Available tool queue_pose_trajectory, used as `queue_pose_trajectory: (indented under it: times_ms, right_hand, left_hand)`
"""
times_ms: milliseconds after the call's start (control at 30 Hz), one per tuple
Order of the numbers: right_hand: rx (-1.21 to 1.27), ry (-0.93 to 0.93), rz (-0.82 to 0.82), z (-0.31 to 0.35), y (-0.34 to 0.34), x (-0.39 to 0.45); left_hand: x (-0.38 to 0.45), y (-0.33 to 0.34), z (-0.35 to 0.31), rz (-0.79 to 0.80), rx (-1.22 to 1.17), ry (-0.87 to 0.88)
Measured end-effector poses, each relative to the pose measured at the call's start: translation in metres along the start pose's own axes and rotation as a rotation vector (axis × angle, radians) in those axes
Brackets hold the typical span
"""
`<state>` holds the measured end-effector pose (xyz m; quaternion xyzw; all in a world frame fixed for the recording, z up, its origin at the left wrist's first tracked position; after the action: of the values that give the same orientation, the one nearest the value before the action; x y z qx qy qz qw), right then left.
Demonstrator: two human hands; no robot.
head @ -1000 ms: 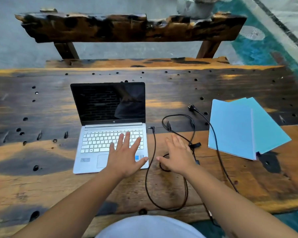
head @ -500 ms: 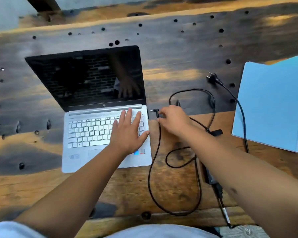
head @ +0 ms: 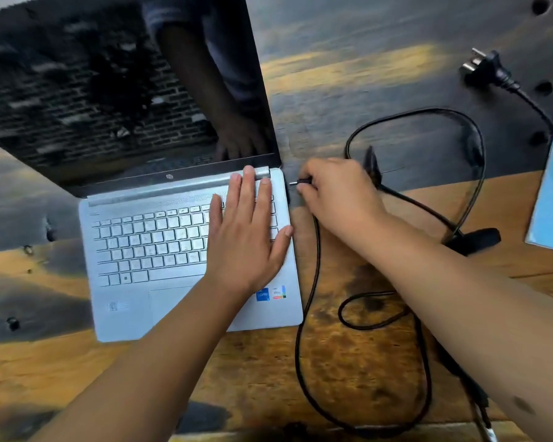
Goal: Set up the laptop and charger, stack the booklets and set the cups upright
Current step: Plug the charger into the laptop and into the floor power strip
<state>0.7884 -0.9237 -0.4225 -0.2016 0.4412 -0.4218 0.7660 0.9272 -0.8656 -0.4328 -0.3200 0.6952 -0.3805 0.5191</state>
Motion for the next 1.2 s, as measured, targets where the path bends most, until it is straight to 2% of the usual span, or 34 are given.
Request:
queue_pose_trajectory:
  times_ms: [267, 933, 1200]
  right_hand:
    - [0.100, -0.017, -0.077, 0.0021, 0.0013, 0.0016]
    - [0.094, -0.035, -0.003, 0.0043, 0.0030, 0.0061]
    - [0.116, -0.021, -0.052, 0.0054, -0.0012, 0.0049]
  left_hand:
    - [-0.0006, 0.0007, 0.0000, -0.008, 0.026, -0.006]
    - [-0.0007, -0.0007, 0.0000, -0.027, 0.050, 0.000]
    - [-0.0011, -0.0022, -0.0011, -0.020, 0.049, 0.000]
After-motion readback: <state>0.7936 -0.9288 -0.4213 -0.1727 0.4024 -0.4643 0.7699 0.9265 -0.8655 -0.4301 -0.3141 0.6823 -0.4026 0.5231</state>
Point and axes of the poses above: each hand's wrist, its own x-axis towards the middle knuckle, its own y-axis out of the palm, z = x × y, the point moved 9 cm from there along x, towards the middle knuckle, and after that the axes turned 13 degrees about z, right-handed, at the moved point
